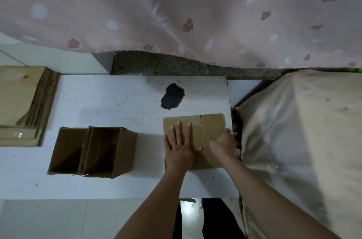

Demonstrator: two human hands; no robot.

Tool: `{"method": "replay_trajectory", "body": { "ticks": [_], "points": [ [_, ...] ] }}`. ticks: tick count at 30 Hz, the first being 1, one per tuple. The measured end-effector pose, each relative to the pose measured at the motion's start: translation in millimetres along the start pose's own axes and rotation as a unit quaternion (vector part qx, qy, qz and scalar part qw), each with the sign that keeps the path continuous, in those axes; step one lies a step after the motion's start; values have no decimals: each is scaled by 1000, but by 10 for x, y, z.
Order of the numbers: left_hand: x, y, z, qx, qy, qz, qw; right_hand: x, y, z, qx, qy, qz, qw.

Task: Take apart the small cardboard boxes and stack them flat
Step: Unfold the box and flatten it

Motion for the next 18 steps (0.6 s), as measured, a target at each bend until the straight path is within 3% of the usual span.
{"method": "replay_trajectory", "body": {
  "ticks": [3, 6, 11, 18],
  "points": [
    [-64, 66, -55, -11, 3, 6, 1000, -98, -134, -57, 47, -20, 61, 997],
    [-142, 195, -140, -43, 18, 17, 999, -193, -156, -109, 22, -69, 103, 992],
    [-534, 509, -292, -96, 49, -29, 994, -480, 155, 190, -163, -68, 168, 970],
    [-1554, 1017, -592, -98, 116, -225, 962, -1318, 832, 830, -448, 59, 100, 886]
  ]
}}
Point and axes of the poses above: each hand's wrist, its own y-axis away from the middle knuckle, its own x-axis out of the palm, z = x × y, the point moved 4 cm from there along -y, towards the middle knuckle, and after that the axes turned 11 degrees about y, right-handed, at the moved point
